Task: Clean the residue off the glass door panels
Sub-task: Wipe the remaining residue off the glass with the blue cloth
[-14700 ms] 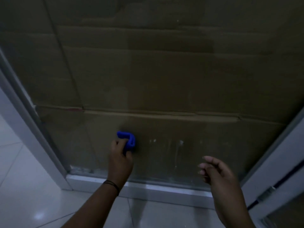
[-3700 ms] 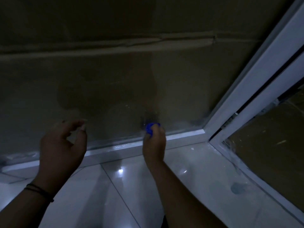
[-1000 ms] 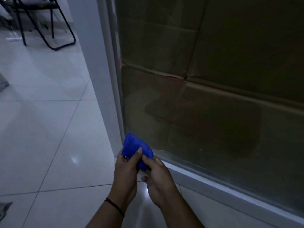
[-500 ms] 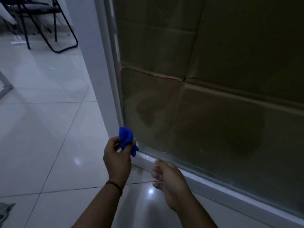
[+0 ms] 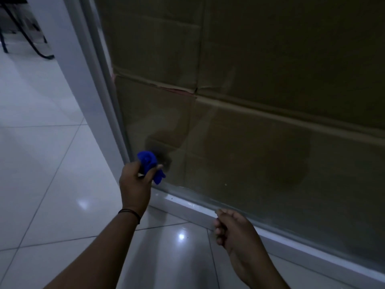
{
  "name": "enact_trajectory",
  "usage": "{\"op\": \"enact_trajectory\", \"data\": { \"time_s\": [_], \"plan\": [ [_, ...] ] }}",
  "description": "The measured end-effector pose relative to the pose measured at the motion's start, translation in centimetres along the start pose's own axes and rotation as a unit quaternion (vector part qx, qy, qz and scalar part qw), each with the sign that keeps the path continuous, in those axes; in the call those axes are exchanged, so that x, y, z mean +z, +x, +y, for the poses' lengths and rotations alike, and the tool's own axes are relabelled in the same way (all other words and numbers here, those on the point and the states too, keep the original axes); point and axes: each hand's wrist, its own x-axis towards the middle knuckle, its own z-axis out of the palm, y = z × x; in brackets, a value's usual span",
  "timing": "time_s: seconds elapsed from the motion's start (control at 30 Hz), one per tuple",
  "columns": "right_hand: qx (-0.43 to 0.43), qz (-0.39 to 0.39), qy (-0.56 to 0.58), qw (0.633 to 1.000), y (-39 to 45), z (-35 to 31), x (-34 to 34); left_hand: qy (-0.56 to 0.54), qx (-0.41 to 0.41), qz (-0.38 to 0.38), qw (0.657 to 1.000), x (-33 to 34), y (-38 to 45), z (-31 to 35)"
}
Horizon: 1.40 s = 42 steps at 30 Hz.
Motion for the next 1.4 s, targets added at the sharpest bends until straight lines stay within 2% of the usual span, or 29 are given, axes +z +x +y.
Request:
{"op": "enact_trajectory", "data": {
  "time_s": [0.17, 0.33, 0.53, 0.6, 0.77, 0.9, 1.2, 1.3, 1.4],
  "plan": [
    [-0.002, 0.008, 0.032, 0.999, -1.0, -0.8, -2.8, 0.010, 0.021, -0.063, 0.998, 2.9, -3.2, 2.9],
    [-0.016, 0.031, 0.062, 0.998, -2.1, -2.0, -6.5, -0.005, 0.020, -0.094, 0.995, 6.4, -7.4, 6.1],
    [-0.033, 0.059, 0.103, 0.992, -3.2, -3.1, -9.7, 0.012, 0.109, -0.225, 0.968, 9.6, -11.5, 10.2],
    [-0.033, 0.059, 0.117, 0.991, -3.4, -3.1, -10.4, -0.016, 0.085, -0.211, 0.974, 9.7, -12.4, 10.7],
    [-0.034, 0.054, 0.155, 0.986, -4.0, -2.8, -12.0, -0.116, -0.070, -0.058, 0.989, 6.5, -10.9, 9.1],
    [-0.034, 0.062, 0.177, 0.982, -4.4, -2.3, -13.4, -0.005, -0.019, -0.010, 1.000, 4.6, -6.9, 8.3],
    [-0.045, 0.081, 0.200, 0.975, -5.5, -2.1, -16.7, 0.038, 0.013, -0.069, 0.997, 7.4, -9.8, 11.5],
    [-0.047, 0.082, 0.203, 0.975, -5.9, -2.2, -17.5, 0.019, 0.039, -0.130, 0.991, 9.3, -12.4, 14.3],
    [-0.052, 0.087, 0.204, 0.974, -6.2, -2.4, -18.2, 0.000, 0.110, -0.225, 0.968, 11.4, -14.9, 17.3]
  ]
}}
